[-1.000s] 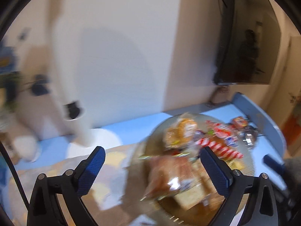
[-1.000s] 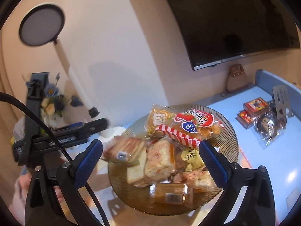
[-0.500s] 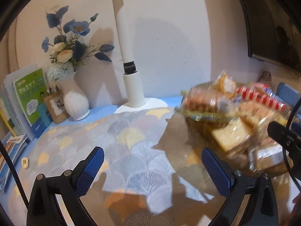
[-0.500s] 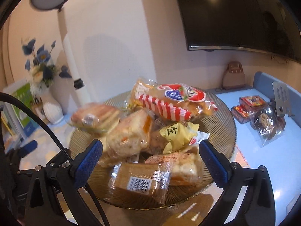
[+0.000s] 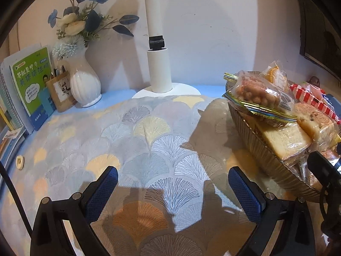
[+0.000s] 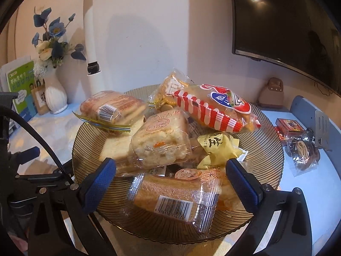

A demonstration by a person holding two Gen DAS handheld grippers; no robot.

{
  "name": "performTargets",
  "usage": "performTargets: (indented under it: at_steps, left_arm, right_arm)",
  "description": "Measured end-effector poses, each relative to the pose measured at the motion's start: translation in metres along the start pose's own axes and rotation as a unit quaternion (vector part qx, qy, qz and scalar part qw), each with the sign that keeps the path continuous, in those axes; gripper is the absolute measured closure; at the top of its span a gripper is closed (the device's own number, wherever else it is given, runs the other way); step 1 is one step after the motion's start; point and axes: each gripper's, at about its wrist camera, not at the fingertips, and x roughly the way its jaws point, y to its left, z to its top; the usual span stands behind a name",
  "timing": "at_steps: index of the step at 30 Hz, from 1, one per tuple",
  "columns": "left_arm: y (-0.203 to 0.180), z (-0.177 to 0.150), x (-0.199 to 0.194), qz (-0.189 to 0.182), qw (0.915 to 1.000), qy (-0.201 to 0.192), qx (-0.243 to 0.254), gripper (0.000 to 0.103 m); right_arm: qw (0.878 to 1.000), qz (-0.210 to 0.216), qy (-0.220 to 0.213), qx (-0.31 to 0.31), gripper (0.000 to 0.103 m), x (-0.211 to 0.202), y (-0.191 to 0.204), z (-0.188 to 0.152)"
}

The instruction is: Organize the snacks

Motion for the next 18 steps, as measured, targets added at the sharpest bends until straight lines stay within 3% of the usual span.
performTargets:
  at_steps: [18]
  left_arm:
    - [-0.0081, -0.0016, -0.0067, 0.012, 0.9996, -0.015, 0.021, 0.000]
  right_arm:
    - [1.000, 0.001, 0.001, 0.001, 0.000, 0.0000, -0.0008, -0.0001]
